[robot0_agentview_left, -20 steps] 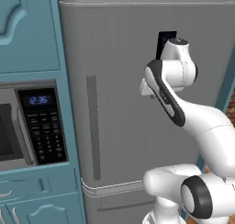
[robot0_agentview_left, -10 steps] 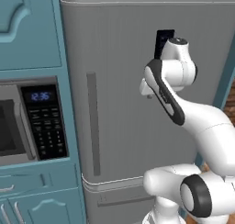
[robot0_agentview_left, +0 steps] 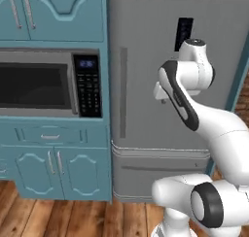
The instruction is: Navigate to the stand mixer.
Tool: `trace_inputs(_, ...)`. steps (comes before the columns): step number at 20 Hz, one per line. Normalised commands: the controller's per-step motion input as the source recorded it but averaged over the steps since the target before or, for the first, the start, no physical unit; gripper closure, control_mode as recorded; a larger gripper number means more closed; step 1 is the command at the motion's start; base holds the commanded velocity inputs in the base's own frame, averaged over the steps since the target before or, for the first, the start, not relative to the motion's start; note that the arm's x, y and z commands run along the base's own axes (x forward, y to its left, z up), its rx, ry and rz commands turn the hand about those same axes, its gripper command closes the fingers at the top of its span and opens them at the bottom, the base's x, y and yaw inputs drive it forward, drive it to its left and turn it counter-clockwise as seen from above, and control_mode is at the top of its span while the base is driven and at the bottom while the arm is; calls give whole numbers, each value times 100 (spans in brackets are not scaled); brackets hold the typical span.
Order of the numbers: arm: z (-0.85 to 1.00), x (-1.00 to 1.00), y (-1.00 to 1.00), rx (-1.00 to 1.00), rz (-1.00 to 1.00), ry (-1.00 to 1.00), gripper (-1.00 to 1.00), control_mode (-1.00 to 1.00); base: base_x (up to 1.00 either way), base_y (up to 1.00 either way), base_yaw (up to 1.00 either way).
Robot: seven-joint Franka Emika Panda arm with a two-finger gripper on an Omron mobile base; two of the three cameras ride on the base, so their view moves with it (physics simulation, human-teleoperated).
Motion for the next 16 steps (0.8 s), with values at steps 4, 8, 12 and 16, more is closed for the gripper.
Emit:
trace_inputs(4, 0, 0, 0, 0, 0, 0, -100, 100, -79, 0, 62)
trace_inputs(8, 0, 0, 0, 0, 0, 0, -100, 100, -39, 0, 72)
trace_inputs(12, 0, 0, 0, 0, 0, 0, -100, 100, -13, 0, 84)
trace_inputs(16, 0, 0, 0, 0, 0, 0, -100, 100, -1, 0, 83)
